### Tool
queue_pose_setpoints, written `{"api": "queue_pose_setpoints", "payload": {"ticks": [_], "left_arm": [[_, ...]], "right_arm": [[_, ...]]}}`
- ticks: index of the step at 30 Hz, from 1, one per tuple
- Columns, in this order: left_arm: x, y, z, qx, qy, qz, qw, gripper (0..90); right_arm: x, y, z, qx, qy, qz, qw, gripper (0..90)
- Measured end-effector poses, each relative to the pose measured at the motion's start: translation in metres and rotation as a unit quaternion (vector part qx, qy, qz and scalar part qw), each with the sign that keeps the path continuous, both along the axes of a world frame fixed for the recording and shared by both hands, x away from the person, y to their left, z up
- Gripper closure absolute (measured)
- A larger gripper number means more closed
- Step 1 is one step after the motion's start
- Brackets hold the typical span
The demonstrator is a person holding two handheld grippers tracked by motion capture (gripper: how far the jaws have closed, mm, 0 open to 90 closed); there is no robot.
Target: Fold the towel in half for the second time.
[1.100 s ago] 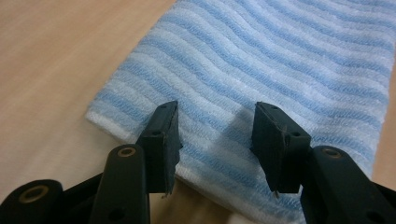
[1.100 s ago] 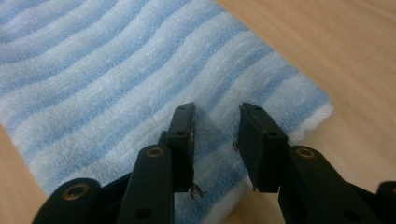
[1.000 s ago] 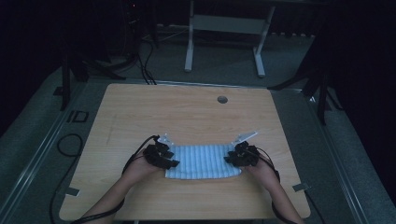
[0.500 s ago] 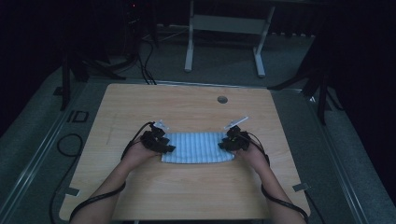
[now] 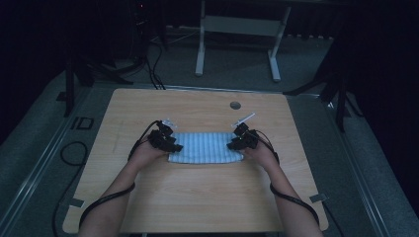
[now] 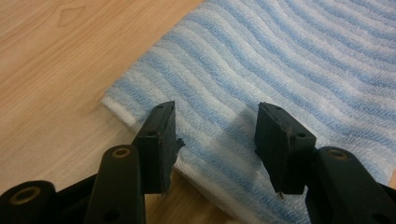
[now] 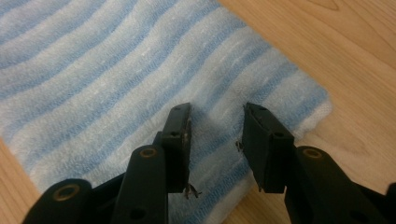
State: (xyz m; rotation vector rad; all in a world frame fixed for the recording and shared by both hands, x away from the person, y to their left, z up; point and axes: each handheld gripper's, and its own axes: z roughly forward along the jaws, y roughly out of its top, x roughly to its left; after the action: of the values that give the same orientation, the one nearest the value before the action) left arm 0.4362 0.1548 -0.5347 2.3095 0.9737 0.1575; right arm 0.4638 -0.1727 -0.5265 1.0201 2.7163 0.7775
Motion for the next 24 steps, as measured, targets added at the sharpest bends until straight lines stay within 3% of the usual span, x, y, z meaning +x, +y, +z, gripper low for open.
{"api": "queue_pose_setpoints", "payload": {"ticks": [7, 10, 12, 15, 17, 20, 24], "left_arm": [[-0.008, 0.003, 0.007, -0.007, -0.004, 0.002, 1.0000, 37.2], [-0.014, 0.005, 0.009, -0.015, -0.006, 0.008, 0.9998, 27.9], [-0.018, 0.007, 0.009, -0.023, 0.004, -0.002, 0.9997, 18.9], [-0.025, 0.006, 0.010, -0.023, 0.000, -0.009, 0.9997, 14.4], [-0.030, 0.007, 0.011, -0.024, -0.017, -0.006, 0.9995, 13.1], [-0.036, 0.009, 0.013, -0.031, -0.024, -0.008, 0.9992, 11.8], [-0.043, 0.014, 0.013, -0.040, -0.025, -0.002, 0.9989, 1.2]], "right_arm": [[-0.007, -0.004, 0.007, 0.015, -0.006, 0.014, 0.9998, 43.2], [-0.015, -0.006, 0.009, 0.019, -0.014, 0.019, 0.9995, 32.5], [-0.020, -0.008, 0.010, 0.019, -0.019, 0.030, 0.9992, 26.8], [-0.026, -0.013, 0.010, 0.037, -0.019, 0.029, 0.9987, 21.0], [-0.031, -0.016, 0.009, 0.041, -0.022, 0.031, 0.9984, 13.7], [-0.038, -0.022, 0.008, 0.056, -0.026, 0.030, 0.9977, 13.5], [-0.047, -0.031, 0.011, 0.076, -0.047, 0.027, 0.9956, 13.4]]}}
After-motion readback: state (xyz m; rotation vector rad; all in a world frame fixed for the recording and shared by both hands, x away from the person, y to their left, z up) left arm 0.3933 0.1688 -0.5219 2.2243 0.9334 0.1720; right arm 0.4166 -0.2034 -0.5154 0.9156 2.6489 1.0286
